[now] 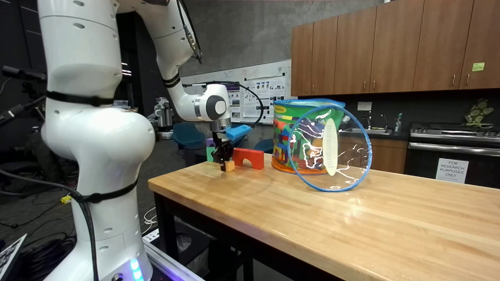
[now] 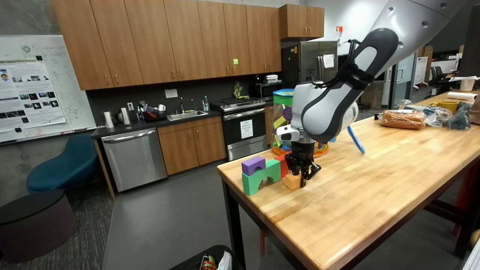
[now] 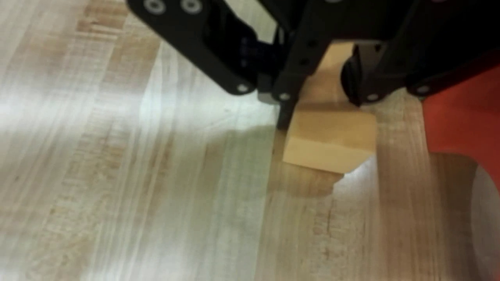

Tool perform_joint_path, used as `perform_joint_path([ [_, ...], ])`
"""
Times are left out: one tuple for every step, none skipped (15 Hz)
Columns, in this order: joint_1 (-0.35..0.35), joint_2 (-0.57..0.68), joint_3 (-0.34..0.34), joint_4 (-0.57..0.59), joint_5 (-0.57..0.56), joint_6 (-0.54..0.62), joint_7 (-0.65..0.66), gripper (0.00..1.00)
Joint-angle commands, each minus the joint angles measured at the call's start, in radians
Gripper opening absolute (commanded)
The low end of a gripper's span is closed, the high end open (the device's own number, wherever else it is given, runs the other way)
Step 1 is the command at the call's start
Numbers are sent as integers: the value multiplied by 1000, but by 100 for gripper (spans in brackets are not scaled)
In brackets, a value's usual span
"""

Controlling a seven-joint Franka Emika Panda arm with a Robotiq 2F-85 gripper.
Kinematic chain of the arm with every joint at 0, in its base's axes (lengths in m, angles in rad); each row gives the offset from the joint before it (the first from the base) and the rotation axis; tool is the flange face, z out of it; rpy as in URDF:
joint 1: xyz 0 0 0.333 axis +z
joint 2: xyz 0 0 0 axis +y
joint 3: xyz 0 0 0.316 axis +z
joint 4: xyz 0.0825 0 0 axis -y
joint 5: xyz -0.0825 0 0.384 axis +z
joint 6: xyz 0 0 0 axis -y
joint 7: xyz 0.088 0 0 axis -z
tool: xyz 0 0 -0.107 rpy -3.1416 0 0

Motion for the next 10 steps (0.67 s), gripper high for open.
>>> perform_joint_path([
  [-22,-74,9,-16,27,-106,-14,6],
  [-24,-97,6,-19,28,-148,-14,7],
  [-25,-116,4,-19,30,-191,-6,7],
  [-27,-143,-1,-20,31,-243,-4,7],
  [-30,-169,-7,-20,24,-297,11,7],
  [-34,-194,-15,-23,25,-341,12,7],
  [-37,-212,-22,-23,21,-384,18,7],
  [-43,-228,-31,-28,11,-418,25,7],
  [-48,-241,-39,-30,7,-451,29,7],
  [-54,-251,-47,-37,-2,-475,33,7],
])
